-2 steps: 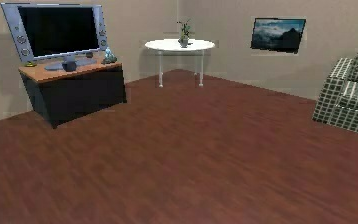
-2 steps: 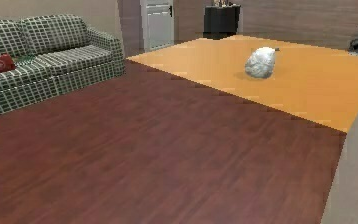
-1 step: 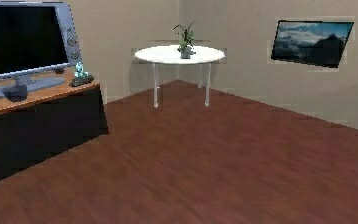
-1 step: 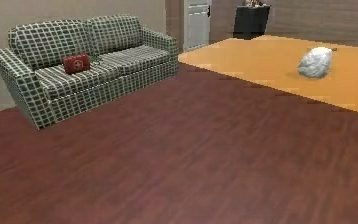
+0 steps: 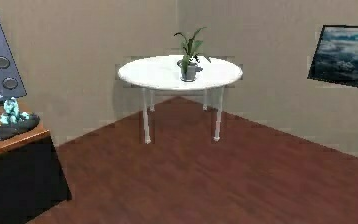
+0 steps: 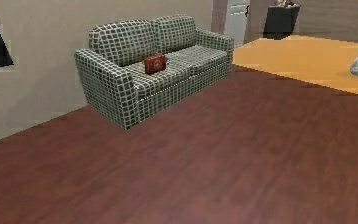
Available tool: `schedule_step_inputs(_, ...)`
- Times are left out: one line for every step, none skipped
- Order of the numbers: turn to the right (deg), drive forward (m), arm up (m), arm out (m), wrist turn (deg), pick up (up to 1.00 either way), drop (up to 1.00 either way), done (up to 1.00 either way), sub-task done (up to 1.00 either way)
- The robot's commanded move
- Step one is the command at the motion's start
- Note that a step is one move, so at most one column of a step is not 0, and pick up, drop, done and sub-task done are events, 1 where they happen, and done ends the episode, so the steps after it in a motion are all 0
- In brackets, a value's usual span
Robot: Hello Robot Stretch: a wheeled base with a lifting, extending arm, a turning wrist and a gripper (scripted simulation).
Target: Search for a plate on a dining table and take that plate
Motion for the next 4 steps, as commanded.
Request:
schedule_step_inputs(0.0,0.9,0.0,0.0,0.0,0.0,0.0,0.0,0.0)
schedule_step_inputs(45.0,0.0,0.0,0.0,0.0,0.0,0.0,0.0,0.0)
schedule_step_inputs(3.0,0.0,0.0,0.0,0.0,0.0,0.0,0.0,0.0)
schedule_step_inputs(0.0,0.7,0.0,0.0,0.0,0.0,0.0,0.0,0.0)
